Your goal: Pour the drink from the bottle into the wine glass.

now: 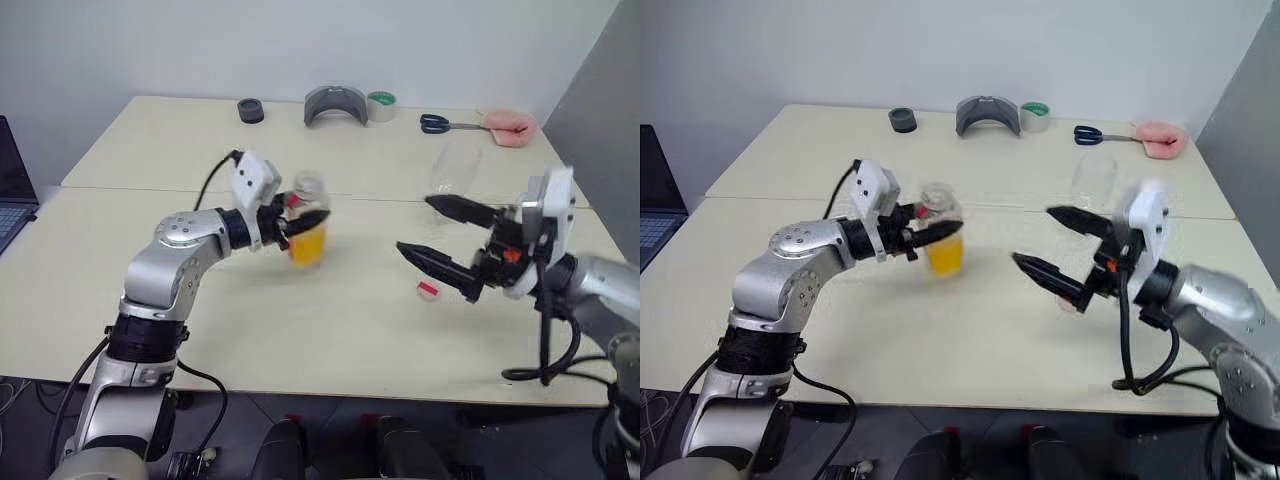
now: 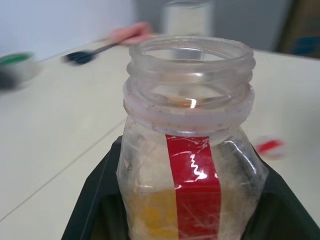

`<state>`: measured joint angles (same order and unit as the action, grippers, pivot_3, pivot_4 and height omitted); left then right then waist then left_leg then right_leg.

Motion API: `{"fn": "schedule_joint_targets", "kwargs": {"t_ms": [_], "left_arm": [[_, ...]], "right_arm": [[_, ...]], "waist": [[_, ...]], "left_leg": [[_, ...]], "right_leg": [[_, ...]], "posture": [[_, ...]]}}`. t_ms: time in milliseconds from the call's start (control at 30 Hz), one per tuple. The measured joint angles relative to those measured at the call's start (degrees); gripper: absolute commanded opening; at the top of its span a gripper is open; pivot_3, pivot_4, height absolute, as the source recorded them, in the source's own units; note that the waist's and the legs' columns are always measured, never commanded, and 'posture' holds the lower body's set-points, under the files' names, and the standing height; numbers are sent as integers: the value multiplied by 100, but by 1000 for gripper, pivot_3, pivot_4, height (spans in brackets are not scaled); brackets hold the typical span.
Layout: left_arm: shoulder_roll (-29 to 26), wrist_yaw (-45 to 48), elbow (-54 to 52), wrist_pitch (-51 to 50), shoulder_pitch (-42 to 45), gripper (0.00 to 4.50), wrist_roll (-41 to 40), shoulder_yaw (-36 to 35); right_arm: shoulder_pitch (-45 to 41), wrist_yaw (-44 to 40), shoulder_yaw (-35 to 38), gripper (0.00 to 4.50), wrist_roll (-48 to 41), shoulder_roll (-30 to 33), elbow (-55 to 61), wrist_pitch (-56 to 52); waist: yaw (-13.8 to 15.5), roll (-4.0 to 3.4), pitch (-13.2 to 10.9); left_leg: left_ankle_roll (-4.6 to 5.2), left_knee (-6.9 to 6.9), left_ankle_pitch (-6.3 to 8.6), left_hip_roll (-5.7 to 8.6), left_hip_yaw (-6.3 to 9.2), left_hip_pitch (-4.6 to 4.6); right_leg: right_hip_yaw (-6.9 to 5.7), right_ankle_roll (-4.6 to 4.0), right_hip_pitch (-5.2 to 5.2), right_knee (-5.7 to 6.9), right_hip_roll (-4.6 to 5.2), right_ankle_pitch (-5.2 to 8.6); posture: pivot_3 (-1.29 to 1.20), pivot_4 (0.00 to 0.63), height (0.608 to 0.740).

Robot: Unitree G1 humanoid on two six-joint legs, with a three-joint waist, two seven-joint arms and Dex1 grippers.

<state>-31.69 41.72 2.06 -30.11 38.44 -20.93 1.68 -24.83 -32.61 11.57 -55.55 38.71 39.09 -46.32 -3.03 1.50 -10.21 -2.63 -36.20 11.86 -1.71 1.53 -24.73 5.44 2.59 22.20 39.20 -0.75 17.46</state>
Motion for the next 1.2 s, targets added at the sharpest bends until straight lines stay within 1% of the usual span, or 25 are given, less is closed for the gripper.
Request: {"fn": "schedule_joint_targets", "kwargs": {"t_ms": [67,167,233,333,567,633,767,933,1033,1200], "left_arm": [[39,-391,394,213,129,2156,275,-126],[102,-986,861,517,271,2156,596,-347],[217,-1357,1088,690,286,2156,714,-543],[374,-1734,1457,942,284,2156,822,-716],[666,-2217,2240,1717,288,2156,952,-924],[695,-2250,2579,2052,325,2156,962,-1009],[717,-2268,3001,2393,463,2156,970,-1094],[729,-2277,3358,2581,604,3500,959,-1119],[729,-2250,3412,2581,610,4481,959,-1121],[727,-2303,3181,2408,443,4481,960,-1121]], "right_arm": [[-486,5,-182,4472,-291,-48,-224,-178],[-804,-21,-488,4472,-409,-131,-514,-297],[-824,-106,-700,4472,-316,-166,-642,-287],[-823,-267,-1050,4472,62,-178,-773,-144],[-824,-492,-1350,4472,507,-415,-912,125],[-824,-569,-1412,4472,613,-443,-917,199],[-823,-613,-1481,4472,726,-482,-910,217],[-826,-582,-1483,4500,770,-503,-903,211],[-842,-547,-1483,4500,784,-516,-902,207],[-827,-445,-1483,4500,886,-542,-890,204]], "waist": [[31,5,-1],[78,5,-1],[117,5,-1],[136,5,-1],[137,6,-1],[133,6,-1],[131,6,-1],[130,6,-1],[128,6,-1],[118,6,-1]], "left_leg": [[0,-3,0,2,2,-4],[1,-4,1,3,-1,-8],[2,-4,1,2,-2,-11],[3,-5,2,3,-2,-14],[3,-11,2,5,0,-17],[2,-12,2,6,0,-16],[2,-14,1,6,1,-15],[2,-24,1,8,1,-15],[2,-30,1,8,3,-15],[2,-42,2,5,3,-14]], "right_leg": [[-4,-1,1,-2,5,0],[-4,-1,2,-4,17,-1],[-5,-1,4,-4,30,-1],[-8,-1,6,-4,43,-1],[-15,0,5,0,44,-1],[-16,0,5,1,41,-1],[-18,-1,5,8,38,-1],[-18,-1,6,23,38,-1],[-20,0,6,28,37,-1],[-20,-1,6,37,37,-1]], "posture": [[0,150,740],[0,150,740],[0,150,740],[0,150,740],[0,150,740],[0,150,740],[0,150,740],[0,150,740],[0,150,740],[0,150,740]]}}
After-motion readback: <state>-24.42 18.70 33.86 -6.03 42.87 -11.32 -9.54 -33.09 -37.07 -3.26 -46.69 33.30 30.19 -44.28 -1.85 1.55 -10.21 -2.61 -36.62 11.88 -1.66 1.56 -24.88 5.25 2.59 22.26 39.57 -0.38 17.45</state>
